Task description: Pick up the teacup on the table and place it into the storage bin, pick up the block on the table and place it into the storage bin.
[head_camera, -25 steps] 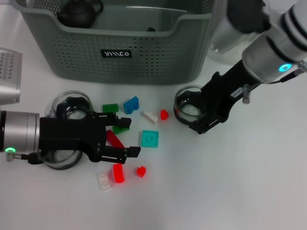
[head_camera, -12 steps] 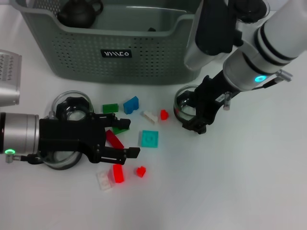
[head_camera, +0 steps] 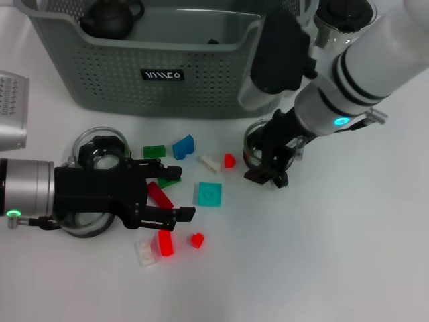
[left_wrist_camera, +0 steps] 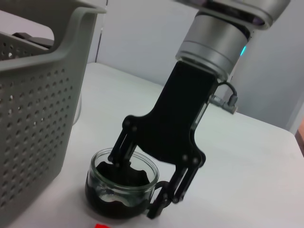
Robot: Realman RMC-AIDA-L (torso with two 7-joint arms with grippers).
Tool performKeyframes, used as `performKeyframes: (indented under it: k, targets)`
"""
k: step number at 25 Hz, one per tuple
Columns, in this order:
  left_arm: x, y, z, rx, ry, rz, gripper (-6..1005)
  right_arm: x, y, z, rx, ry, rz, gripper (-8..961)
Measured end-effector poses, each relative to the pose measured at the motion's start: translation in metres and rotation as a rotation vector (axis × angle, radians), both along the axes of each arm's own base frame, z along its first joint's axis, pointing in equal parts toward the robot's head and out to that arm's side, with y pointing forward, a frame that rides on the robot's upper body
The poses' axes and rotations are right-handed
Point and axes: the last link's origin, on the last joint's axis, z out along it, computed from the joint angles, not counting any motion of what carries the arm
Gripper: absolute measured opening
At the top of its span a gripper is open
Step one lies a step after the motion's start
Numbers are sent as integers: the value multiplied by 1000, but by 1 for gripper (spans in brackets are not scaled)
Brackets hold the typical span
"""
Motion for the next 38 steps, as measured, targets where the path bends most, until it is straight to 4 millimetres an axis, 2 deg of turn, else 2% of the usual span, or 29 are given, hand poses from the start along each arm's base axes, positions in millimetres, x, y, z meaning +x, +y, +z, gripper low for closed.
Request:
performKeyframes:
  k: [20,26,38]
  targets:
    - [0,0,0,3,-1,-5,842,3,-1,-5,0,-8,-10,585]
    - [0,-1,-1,3,-7,0,842,5,-2,-6,-4,-18,-15,486]
    - [0,-2,0,4,-8,1,841,9,-4,-6,-15,-87,-44,170]
